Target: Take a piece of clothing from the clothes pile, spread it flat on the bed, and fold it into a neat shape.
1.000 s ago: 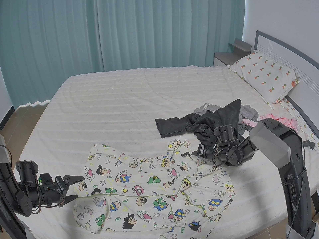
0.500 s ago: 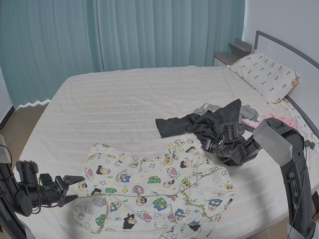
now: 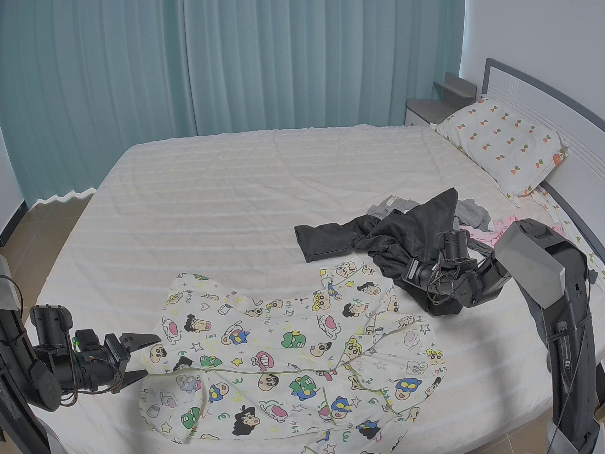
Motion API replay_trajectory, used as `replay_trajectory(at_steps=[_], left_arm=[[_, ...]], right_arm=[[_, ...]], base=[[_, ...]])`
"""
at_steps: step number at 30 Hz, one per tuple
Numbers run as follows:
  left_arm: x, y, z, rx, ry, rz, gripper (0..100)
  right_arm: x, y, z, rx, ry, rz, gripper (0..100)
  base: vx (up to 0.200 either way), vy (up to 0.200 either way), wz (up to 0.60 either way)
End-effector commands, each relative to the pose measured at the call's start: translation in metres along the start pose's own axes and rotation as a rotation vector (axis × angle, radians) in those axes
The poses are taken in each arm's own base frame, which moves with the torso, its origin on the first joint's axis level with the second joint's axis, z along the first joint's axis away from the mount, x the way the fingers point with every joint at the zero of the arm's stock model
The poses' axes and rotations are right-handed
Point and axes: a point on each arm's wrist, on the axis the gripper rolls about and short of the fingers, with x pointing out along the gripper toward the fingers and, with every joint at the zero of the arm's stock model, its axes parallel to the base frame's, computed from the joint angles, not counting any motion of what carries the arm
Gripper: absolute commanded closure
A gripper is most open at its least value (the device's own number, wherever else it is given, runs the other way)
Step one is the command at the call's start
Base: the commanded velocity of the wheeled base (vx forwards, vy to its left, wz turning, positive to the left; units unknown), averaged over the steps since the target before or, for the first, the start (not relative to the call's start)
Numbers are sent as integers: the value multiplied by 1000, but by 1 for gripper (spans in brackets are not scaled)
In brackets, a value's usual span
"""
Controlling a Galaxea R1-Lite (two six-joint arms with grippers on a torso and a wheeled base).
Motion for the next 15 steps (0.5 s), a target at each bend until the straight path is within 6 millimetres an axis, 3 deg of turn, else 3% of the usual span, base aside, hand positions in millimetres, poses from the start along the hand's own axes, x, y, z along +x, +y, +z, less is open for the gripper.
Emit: replay_trajectory(at_steps=[1, 9, 10, 11, 15], left_arm=[[-1, 1, -4, -8, 14, 6, 0], [-3, 1, -3, -14, 6, 7, 0], [-3, 1, -3, -14, 6, 7, 0], [-3, 1, -3, -15, 6, 6, 0], [-3, 1, -3, -13, 5, 5, 0]], right_arm=[[-23, 10, 9, 44, -12, -2, 100], [-94, 34, 8, 49, 20, 18, 100], [-94, 34, 8, 49, 20, 18, 100], [-110, 38, 0, 42, 44, 18, 100], [-142, 37, -16, 34, 62, 8, 100]], base=[[0, 0, 0], [0, 0, 0], [0, 0, 0], [0, 0, 0], [0, 0, 0]])
